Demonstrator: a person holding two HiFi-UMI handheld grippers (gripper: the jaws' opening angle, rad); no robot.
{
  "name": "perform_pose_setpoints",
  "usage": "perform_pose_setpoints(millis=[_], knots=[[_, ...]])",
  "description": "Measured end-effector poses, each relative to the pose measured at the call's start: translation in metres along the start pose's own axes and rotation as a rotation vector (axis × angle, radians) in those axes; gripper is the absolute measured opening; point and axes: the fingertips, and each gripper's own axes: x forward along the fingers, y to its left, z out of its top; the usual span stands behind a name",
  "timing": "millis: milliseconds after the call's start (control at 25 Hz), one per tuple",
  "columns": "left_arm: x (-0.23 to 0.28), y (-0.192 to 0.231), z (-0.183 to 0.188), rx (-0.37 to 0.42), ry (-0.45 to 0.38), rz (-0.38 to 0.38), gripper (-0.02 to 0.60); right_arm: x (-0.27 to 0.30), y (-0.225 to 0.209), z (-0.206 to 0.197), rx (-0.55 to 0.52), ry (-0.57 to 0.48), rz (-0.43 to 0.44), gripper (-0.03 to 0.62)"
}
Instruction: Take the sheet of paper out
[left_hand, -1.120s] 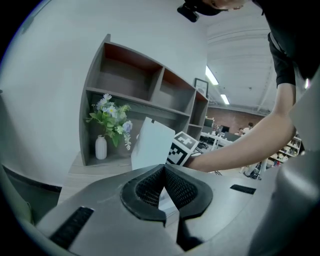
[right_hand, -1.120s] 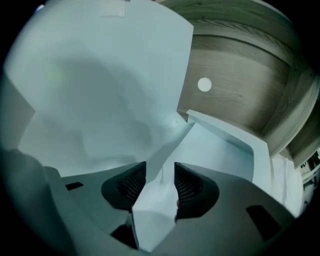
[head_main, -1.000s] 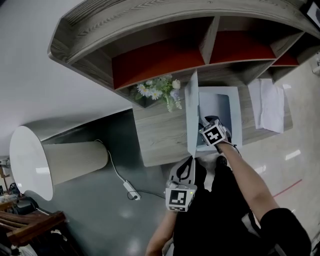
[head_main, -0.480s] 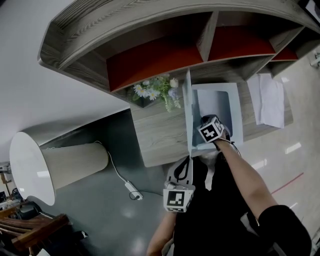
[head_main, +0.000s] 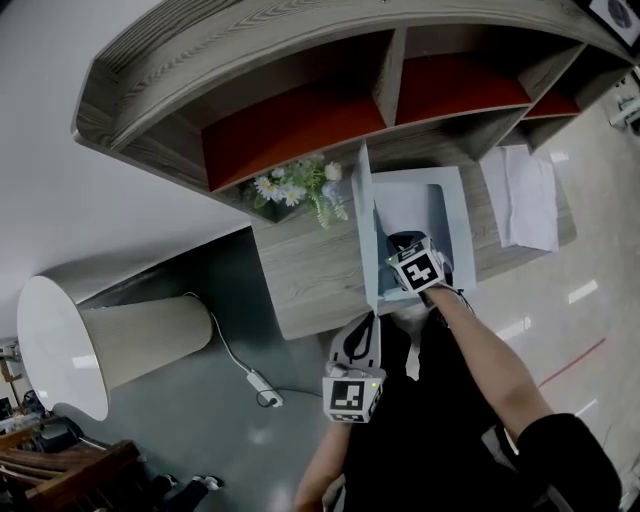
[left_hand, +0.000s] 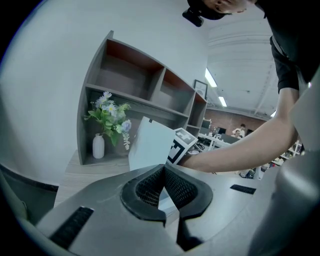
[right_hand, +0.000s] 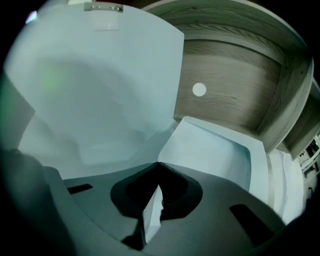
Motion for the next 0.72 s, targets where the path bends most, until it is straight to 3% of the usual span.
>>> perform_pose_setpoints(millis=[720], knots=[[0.002, -0.001, 0.003, -0.012, -0.021, 0.003, 0.011, -0.095, 0.006, 0.051, 0.112, -0.27, 0.066, 0.014]])
